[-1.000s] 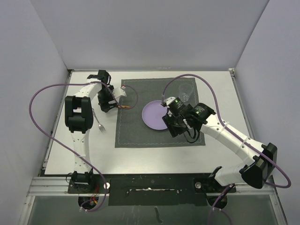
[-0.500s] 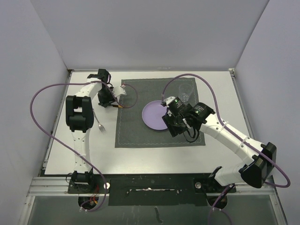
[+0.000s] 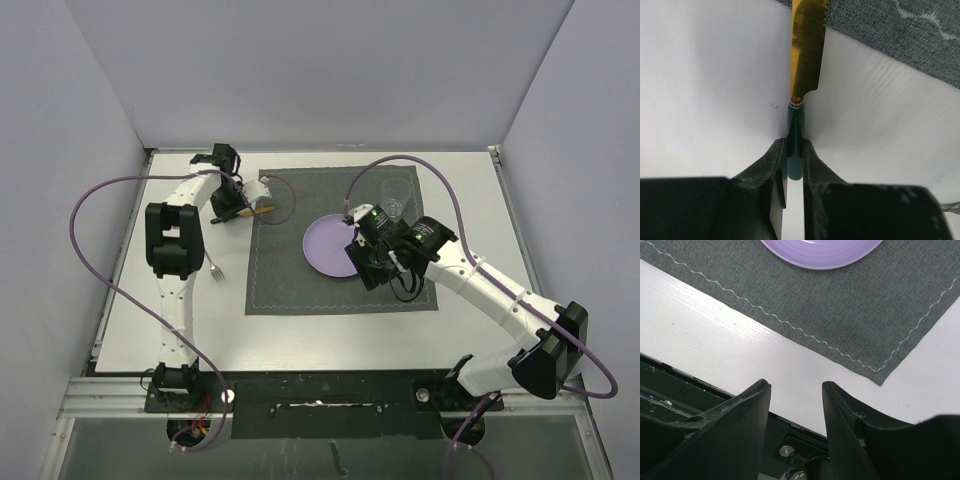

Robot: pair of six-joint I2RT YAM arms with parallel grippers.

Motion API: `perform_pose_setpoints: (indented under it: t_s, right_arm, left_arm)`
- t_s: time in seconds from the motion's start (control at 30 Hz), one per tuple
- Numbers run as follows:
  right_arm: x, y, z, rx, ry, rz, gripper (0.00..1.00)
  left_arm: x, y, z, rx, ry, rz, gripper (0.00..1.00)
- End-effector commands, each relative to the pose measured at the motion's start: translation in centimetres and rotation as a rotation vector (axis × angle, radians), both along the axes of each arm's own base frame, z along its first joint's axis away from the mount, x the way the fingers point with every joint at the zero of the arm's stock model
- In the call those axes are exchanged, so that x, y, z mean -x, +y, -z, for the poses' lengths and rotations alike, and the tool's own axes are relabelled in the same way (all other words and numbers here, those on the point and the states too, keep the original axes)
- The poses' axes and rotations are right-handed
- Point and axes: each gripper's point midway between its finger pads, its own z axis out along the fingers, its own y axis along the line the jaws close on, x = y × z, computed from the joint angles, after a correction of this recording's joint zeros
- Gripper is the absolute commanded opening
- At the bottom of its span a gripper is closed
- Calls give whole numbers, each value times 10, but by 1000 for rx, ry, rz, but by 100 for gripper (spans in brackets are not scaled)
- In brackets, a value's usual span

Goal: Set the dinner table for one person
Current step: Pick up the knife at the center of the board, then place the knife on the napkin.

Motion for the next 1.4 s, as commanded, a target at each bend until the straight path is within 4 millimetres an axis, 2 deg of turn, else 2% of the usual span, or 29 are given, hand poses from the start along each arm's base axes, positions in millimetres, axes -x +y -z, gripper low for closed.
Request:
perform_pose_setpoints:
  t_s: [0.0, 0.17, 0.4, 0.6, 0.73, 0.87, 1.0, 1.13, 1.27, 1.37]
  right_arm:
    - [-6, 0, -18, -39, -56, 14, 46]
    - [-5, -2, -20, -56, -77, 12, 46]
    - [-1, -9, -33, -94, -129, 17, 47]
    - [2, -13, -42, -123, -166, 21, 47]
    - [5, -14, -49, -146, -180, 26, 47]
    - [7, -16, -57, -168, -200, 33, 47]
    - [4, -22, -66, -157, -232, 59, 47]
    - [0, -29, -75, -131, -269, 84, 47]
    - [-6, -35, -84, -110, -305, 108, 47]
    - [-7, -35, -86, -110, -314, 113, 47]
  left_arm:
    - [5, -16, -8, 25, 28, -44, 0]
    - [3, -33, -46, 34, -10, -156, 0]
    - [8, -58, -87, 42, -102, -305, 0]
    - [27, -83, -102, 31, -107, -408, 0]
    - [39, -92, -109, 53, -85, -534, 0]
    - [55, -110, -119, 103, -38, -656, 0]
    - [60, -125, -141, 184, -80, -785, 0]
    - [63, -154, -164, 340, -110, -915, 0]
    - [73, -204, -171, 495, -116, -967, 0]
    - [80, -231, -184, 645, -126, -1034, 0]
